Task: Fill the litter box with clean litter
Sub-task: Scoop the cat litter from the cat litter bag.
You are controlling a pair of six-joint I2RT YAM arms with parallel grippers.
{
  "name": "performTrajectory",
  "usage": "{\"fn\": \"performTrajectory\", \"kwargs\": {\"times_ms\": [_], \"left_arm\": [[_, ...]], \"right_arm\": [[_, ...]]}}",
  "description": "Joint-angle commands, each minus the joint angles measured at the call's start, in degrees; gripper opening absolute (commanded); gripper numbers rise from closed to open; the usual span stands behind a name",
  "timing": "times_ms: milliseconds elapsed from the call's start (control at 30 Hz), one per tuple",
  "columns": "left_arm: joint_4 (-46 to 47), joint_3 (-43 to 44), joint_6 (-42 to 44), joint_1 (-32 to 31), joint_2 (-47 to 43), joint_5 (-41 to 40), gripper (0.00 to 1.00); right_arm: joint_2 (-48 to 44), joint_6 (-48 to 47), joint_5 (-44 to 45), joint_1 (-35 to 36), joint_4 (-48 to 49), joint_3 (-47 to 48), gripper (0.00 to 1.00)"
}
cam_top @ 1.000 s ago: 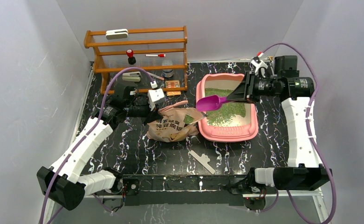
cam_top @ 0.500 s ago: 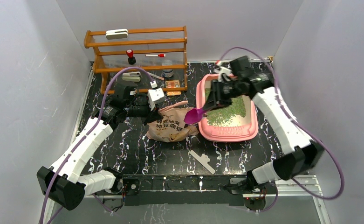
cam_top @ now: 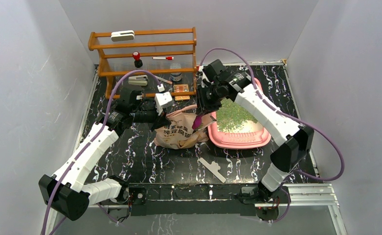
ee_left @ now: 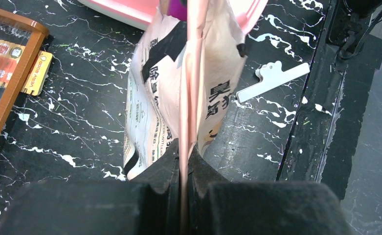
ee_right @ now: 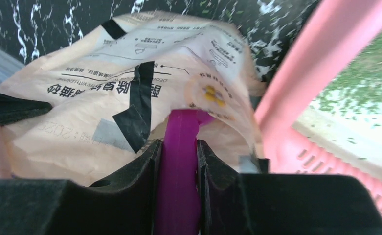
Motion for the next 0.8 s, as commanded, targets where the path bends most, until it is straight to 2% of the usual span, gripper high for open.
{"fn": "performTrajectory", "kwargs": {"times_ms": [0, 133, 200, 333, 467, 567, 667, 767], "left_arm": [[1.4, 0.9, -1.2, -0.1, -3.6, 3.5, 0.00], [1.4, 1.0, -1.2, -0.1, -3.8, 3.5, 0.00], [1.3, 1.0, -1.3, -0.1, -3.8, 3.4, 0.00], [1.3, 0.9, -1.5, -0.1, -3.6, 3.3, 0.00], [1.3, 0.8, -1.9, -0.1, -3.1, 3.3, 0.00], [1.2, 0.6, -2.3, -0.1, -3.2, 2.3, 0.00], [1.3, -0.3, -2.0, -0.1, -3.8, 2.0, 0.00], [1.3, -0.4, -1.9, -0.1, -3.8, 1.9, 0.00]], "right_arm": [[-4.5, -2.9, 12.5, -0.6, -2.5, 5.6, 0.00], [-2.3, -4.7, 8.3, -0.6, -4.6, 3.8, 0.00], [-0.6, -4.6, 2.6, -0.4, -3.6, 0.9, 0.00], [3.4, -3.2, -3.0, 2.1, 0.1, -1.6, 0.00], [3.0, -0.5, -15.1, 2.6, 12.5, -6.5, 0.00], [1.1, 1.6, -16.5, 1.3, 16.3, -6.8, 0.00], [-2.4, 2.9, -19.3, -2.9, 18.6, -7.7, 0.00], [-5.5, 0.8, -17.2, -6.3, 15.3, -6.4, 0.00]]}}
